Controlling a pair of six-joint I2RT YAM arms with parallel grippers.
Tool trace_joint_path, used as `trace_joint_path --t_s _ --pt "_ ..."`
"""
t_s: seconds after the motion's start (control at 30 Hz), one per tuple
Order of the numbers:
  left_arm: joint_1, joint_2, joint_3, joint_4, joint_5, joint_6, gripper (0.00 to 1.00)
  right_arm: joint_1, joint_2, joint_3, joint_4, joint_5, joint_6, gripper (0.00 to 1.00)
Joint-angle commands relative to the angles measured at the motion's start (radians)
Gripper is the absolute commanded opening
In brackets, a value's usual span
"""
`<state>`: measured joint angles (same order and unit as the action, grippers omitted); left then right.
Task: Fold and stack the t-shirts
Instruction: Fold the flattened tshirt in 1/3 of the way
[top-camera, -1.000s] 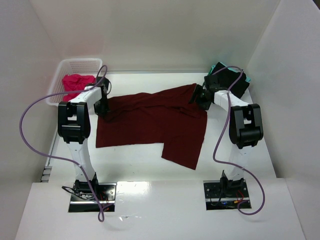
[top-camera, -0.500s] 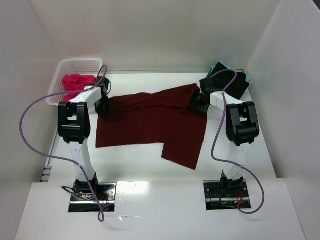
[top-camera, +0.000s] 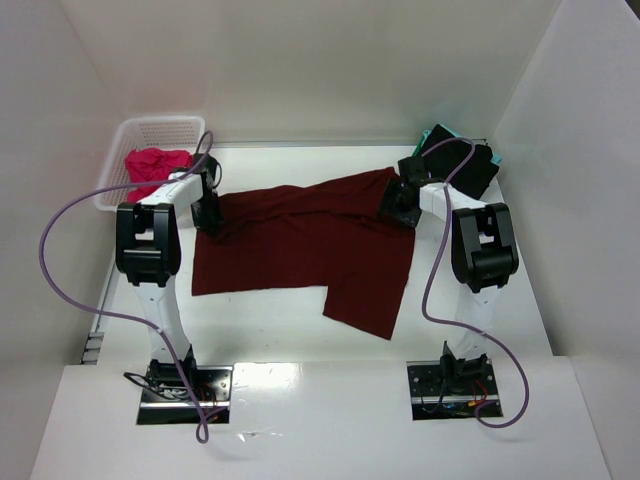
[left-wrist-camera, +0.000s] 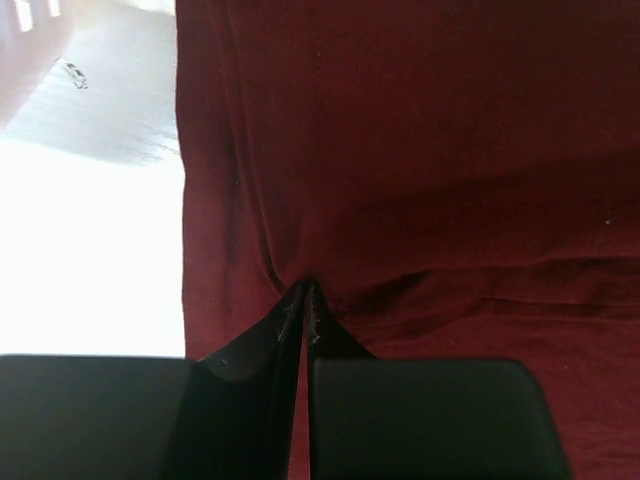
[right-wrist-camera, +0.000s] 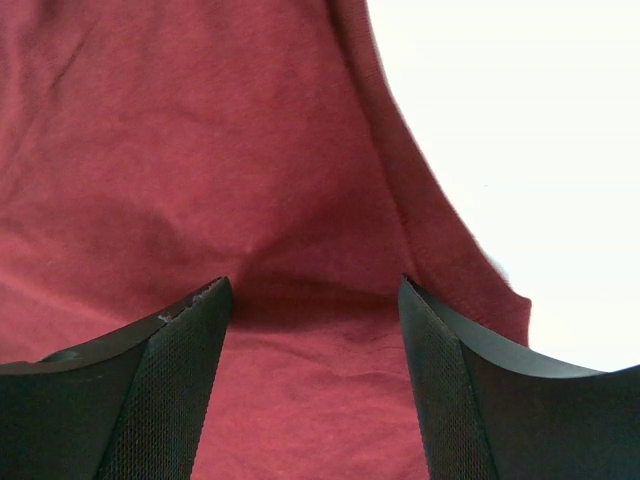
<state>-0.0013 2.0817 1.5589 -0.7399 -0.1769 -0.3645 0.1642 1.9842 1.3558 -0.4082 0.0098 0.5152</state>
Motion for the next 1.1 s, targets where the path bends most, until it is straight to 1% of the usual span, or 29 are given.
trace_joint_path --t_s 0.0,0.1,0.33,0.5,0.53,0.63,0.73,0.93,1.07 --pt "0.006 0.021 0.029 -0.001 0.024 0.018 0.1 0.006 0.022 0.026 -0.112 0.081 0.0 0.74" --pt "0.006 0.021 0.035 -0.001 0.014 0.018 0.1 0.006 0.042 0.028 -0.124 0.09 0.011 0.74" --pt "0.006 0.031 0.038 -0.001 -0.003 0.018 0.1 0.006 -0.013 0.019 -0.115 0.118 0.022 0.74" --pt "0.006 0.031 0.047 -0.01 -0.004 0.018 0.1 -0.015 0.007 0.019 -0.115 0.091 0.013 0.66" --pt "0.006 0.031 0.047 -0.01 -0.004 0.018 0.1 -0.015 0.007 0.019 -0.115 0.084 0.013 0.66" --pt "0.006 0.031 0.053 -0.01 -0.004 0.027 0.1 -0.015 0.016 0.009 -0.115 0.082 0.013 0.66" --pt "0.006 0.04 0.056 -0.01 -0.004 0.027 0.1 -0.015 0.016 0.009 -0.126 0.115 0.013 0.66" --pt "0.006 0.049 0.056 -0.019 -0.004 0.027 0.1 -0.015 0.007 0.009 -0.139 0.147 0.013 0.72" --pt "0.006 0.049 0.056 -0.019 -0.013 0.027 0.1 -0.015 0.016 0.009 -0.146 0.137 0.013 0.72"
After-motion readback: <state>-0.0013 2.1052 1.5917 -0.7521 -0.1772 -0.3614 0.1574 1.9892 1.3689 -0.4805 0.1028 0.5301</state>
